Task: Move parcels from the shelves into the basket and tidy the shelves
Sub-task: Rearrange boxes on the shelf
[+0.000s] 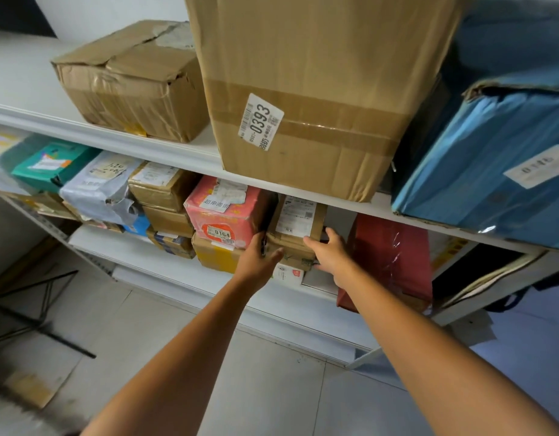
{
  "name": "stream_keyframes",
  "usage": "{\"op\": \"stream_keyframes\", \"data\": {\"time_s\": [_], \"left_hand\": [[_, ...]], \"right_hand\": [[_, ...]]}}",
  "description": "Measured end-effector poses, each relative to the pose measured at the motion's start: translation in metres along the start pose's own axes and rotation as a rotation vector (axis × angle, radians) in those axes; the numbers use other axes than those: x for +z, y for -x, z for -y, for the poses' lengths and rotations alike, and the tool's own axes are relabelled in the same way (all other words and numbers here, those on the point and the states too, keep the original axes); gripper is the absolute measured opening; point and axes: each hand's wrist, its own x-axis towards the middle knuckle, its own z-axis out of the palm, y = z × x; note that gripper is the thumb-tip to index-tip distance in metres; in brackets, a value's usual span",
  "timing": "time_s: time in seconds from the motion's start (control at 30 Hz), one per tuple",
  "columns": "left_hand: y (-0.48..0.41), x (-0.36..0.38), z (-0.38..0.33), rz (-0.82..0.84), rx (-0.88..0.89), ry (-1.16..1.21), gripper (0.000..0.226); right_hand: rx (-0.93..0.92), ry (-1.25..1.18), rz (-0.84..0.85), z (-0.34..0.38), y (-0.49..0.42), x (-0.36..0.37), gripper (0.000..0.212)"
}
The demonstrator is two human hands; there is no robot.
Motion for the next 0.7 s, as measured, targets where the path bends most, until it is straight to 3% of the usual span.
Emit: {"op": "stream_keyframes", "data": {"time_s": [0.3, 0.43, 0.7], "left_hand": [[0.019, 0.002, 0.005, -0.006, -0.005, 0.023, 0.049], [0.031, 0.003, 0.012, 0.019, -0.021, 0.034, 0.045], [0.059, -0.013, 0.016, 0.187, -0.069, 0.108, 0.066]], "right_hand": [[-0.023, 0.012, 0.050, -0.002, 0.022, -0.012, 0.067], [-0.026, 0.032, 0.056, -0.011, 0.039, -0.020, 0.070], [-0.034, -0.002, 0.087, -0.027, 0.076, -0.014, 0.069]]}}
